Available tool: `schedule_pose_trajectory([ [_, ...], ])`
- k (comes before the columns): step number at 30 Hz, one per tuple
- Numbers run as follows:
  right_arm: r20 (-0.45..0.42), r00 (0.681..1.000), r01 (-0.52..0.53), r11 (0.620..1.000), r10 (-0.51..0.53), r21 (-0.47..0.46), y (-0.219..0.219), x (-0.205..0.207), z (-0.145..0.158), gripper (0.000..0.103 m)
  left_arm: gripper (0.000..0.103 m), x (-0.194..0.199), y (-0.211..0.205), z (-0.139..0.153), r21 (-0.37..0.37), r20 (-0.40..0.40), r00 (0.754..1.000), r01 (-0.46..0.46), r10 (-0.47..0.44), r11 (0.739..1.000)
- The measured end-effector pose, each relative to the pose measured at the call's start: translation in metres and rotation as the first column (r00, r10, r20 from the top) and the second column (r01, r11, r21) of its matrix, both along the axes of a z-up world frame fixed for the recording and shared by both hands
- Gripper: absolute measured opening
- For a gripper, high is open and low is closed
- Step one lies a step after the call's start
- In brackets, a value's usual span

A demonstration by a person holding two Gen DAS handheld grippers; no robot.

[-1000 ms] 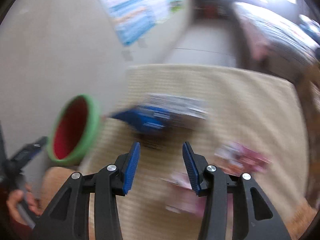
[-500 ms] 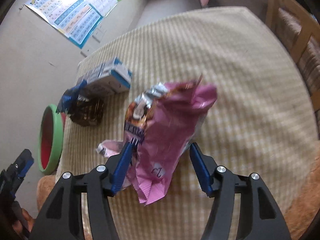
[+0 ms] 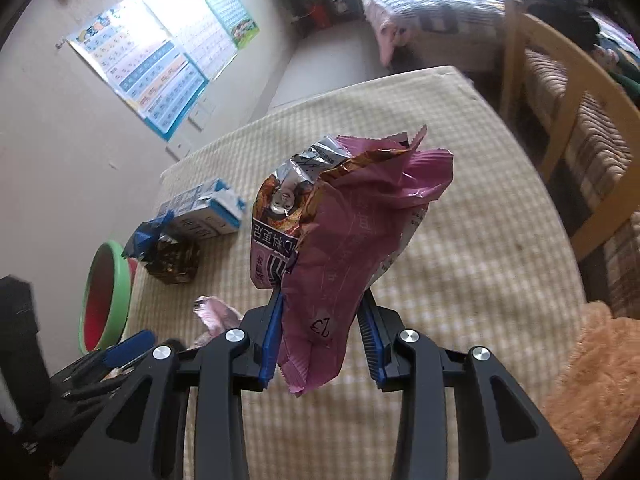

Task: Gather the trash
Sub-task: 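Grasp the pink chip bag with the right gripper while the left grasps the pink-white paper wrapper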

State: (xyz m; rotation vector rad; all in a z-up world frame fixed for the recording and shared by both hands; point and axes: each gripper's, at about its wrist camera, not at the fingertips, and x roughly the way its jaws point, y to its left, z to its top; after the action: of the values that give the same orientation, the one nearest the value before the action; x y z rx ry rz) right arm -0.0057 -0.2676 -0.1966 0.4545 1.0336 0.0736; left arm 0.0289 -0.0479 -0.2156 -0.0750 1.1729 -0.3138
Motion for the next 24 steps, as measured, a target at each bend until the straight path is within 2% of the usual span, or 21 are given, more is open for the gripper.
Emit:
schedule_pose_trajectory([
  [1, -0.004, 1.000, 0.005, 1.000, -0.005, 0.000, -0.002, 0.001, -0.002, 0.035, 0.063, 0.005, -0.005, -0.009, -0.001, -0.025, 1.000, 0.004, -0.004, 1.000],
  [5, -0.033, 0.999, 0.019, 1.000, -0.019, 0.003, -0.007, -0.004, -0.013, 0.035, 0.034, 0.017, -0.010, -0.032, -0.012, -0.100, 0.995, 0.010, -0.011, 1.000],
  [7, -0.046, 0.999, 0.021, 1.000, -0.020, 0.007, -0.007, -0.005, -0.017, 0.035, 0.034, 0.019, -0.010, -0.035, -0.011, -0.097, 0.995, 0.013, -0.014, 1.000],
  [12, -0.046, 0.999, -0.001, 1.000, 0.001, -0.008, -0.002, -0.003, -0.017, 0.035, 0.025, 0.013, -0.004, -0.023, -0.010, -0.078, 0.997, 0.010, -0.011, 1.000],
  [24, -0.023, 0.998, -0.058, 0.997, 0.057, -0.057, 0.017, -0.002, -0.007, 0.035, 0.025, -0.002, 0.018, 0.014, 0.005, 0.008, 0.999, -0.054, 0.054, 0.999],
])
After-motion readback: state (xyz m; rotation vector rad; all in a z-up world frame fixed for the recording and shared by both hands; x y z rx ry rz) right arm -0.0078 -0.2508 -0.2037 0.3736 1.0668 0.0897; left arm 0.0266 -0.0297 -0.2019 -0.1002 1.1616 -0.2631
